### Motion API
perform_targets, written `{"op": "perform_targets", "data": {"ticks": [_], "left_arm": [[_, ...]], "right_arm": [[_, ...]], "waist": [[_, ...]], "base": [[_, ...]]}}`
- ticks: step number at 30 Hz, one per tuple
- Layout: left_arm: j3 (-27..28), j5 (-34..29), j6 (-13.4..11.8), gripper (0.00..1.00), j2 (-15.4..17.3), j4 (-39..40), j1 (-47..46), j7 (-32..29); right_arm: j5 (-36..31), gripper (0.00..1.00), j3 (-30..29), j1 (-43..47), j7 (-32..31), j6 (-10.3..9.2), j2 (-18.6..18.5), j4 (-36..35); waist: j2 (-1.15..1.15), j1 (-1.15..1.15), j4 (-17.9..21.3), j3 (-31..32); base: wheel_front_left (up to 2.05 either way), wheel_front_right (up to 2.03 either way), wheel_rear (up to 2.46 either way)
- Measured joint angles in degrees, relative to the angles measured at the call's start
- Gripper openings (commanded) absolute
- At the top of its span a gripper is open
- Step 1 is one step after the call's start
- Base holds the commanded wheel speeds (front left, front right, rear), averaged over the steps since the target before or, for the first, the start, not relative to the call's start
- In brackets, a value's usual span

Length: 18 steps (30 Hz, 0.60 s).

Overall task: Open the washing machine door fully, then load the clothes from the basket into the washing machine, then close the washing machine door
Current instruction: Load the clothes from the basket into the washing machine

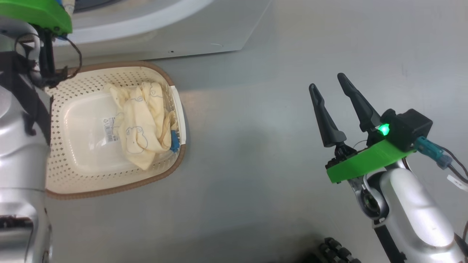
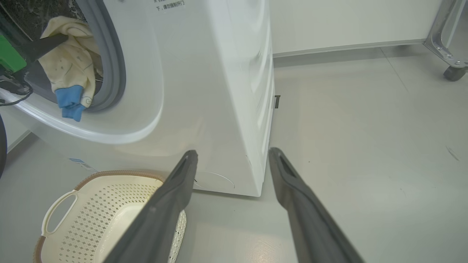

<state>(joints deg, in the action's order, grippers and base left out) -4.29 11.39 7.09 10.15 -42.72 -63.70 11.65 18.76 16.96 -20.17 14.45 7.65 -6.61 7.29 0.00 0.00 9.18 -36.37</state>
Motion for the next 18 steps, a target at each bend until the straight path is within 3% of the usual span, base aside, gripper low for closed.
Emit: {"op": "perform_targets", "data": {"ticks": [18], "left_arm": [[-3.45, -1.26, 0.21, 0.00, 3.75, -7.94, -15.32, -5.49]], "right_arm": [[1.35, 1.00, 1.48, -0.03, 0.00, 0.00, 1.40, 0.36]], "waist": [[0.00, 0.02, 4.12, -3.76]], "base": [[0.00, 0.00, 0.00]]}}
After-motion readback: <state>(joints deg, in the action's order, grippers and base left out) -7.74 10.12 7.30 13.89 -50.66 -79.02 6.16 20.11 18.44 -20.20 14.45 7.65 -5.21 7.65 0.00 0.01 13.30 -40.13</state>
